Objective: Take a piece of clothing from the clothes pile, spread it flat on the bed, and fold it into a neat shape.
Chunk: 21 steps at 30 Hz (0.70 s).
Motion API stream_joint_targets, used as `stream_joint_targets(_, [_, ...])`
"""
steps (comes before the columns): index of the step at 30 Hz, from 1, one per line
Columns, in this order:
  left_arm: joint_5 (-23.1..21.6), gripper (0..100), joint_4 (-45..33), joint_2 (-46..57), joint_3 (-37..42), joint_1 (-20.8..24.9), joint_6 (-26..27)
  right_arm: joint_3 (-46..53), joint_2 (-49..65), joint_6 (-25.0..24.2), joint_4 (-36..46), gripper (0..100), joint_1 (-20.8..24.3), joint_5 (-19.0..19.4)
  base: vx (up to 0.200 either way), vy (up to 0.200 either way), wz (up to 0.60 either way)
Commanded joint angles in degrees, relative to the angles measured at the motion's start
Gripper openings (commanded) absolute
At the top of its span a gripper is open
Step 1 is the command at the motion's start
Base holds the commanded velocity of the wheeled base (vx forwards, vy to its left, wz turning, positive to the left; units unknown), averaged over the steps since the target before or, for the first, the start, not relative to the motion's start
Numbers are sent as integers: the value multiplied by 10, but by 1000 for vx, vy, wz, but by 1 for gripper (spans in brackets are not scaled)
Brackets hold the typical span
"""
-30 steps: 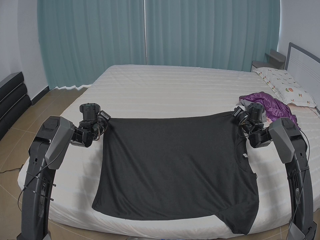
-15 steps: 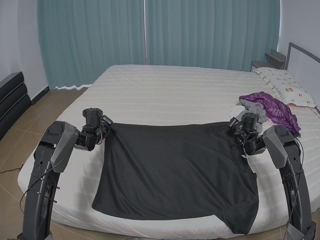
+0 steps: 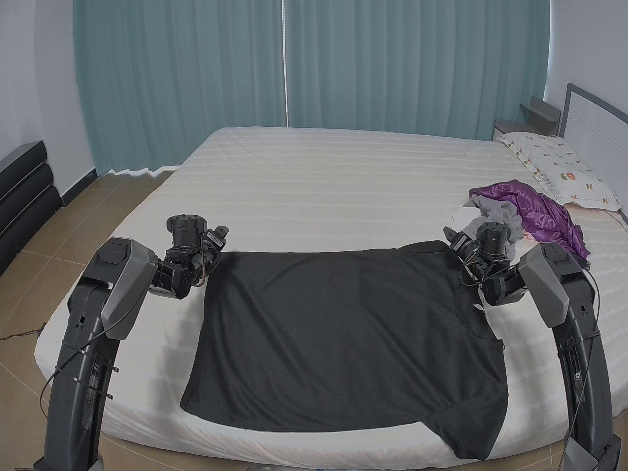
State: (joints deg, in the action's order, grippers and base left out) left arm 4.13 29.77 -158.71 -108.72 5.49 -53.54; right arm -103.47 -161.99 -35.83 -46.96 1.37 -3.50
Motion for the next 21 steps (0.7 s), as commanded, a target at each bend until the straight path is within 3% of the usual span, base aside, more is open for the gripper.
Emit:
stream_joint_targets(1, [2, 100, 6, 64, 78, -5, -4, 97, 80, -5, -24, 100, -12, 2, 0, 0, 0])
stream_joint_targets(3, [-3, 100, 8, 105, 127, -7, -7, 168, 120, -6, -48, 100, -17, 8, 0, 0, 0])
stream_joint_targets(5, [-3, 100, 8, 105, 127, -7, -7, 168, 120, -6, -48, 100, -17, 8, 0, 0, 0])
stream_joint_targets(6, [-9, 100, 15, 163, 201, -7, -16, 289, 198, -13, -77, 100, -19, 24, 0, 0, 0])
stream_joint_targets(14, [-42, 100, 47, 292, 380, 0, -25, 632, 396, -45, -149, 100, -16, 125, 0, 0, 0])
stream_joint_targets(21, [-90, 100, 48, 399, 545, 0, -24, 790, 438, -50, -208, 100, -18, 132, 0, 0, 0])
